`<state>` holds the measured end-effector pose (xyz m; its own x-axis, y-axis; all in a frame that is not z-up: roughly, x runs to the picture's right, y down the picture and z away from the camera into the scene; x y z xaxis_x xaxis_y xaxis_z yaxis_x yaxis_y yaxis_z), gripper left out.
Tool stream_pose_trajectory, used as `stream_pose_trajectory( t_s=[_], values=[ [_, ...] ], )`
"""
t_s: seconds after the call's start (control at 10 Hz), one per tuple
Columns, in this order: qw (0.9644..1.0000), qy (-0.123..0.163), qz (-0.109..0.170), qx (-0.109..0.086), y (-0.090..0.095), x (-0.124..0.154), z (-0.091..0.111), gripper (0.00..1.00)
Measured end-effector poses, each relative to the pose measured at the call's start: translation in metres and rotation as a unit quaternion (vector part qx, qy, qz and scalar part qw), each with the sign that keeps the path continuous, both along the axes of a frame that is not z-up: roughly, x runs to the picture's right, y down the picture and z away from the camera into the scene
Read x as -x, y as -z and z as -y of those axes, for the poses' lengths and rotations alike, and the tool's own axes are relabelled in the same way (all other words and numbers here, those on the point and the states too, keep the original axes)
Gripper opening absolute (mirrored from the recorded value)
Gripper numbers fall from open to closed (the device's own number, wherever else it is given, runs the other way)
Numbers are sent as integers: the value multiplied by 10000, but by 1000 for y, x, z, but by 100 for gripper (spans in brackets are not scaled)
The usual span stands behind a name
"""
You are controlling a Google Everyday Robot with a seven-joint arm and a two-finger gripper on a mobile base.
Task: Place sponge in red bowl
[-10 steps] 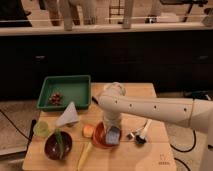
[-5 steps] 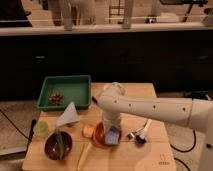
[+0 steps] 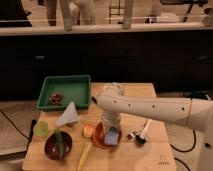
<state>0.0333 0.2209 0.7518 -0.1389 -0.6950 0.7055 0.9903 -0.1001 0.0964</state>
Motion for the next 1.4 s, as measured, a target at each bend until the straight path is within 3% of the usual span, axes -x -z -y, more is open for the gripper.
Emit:
stream_pose_trajectory(
  t_s=[0.7, 0.8, 1.4],
  values=[
    [10000, 33, 7, -69, 5, 1, 3, 74],
    [10000, 25, 5, -78, 5, 1, 3, 80],
    [9999, 39, 2, -103, 7, -1, 11, 80]
  ],
)
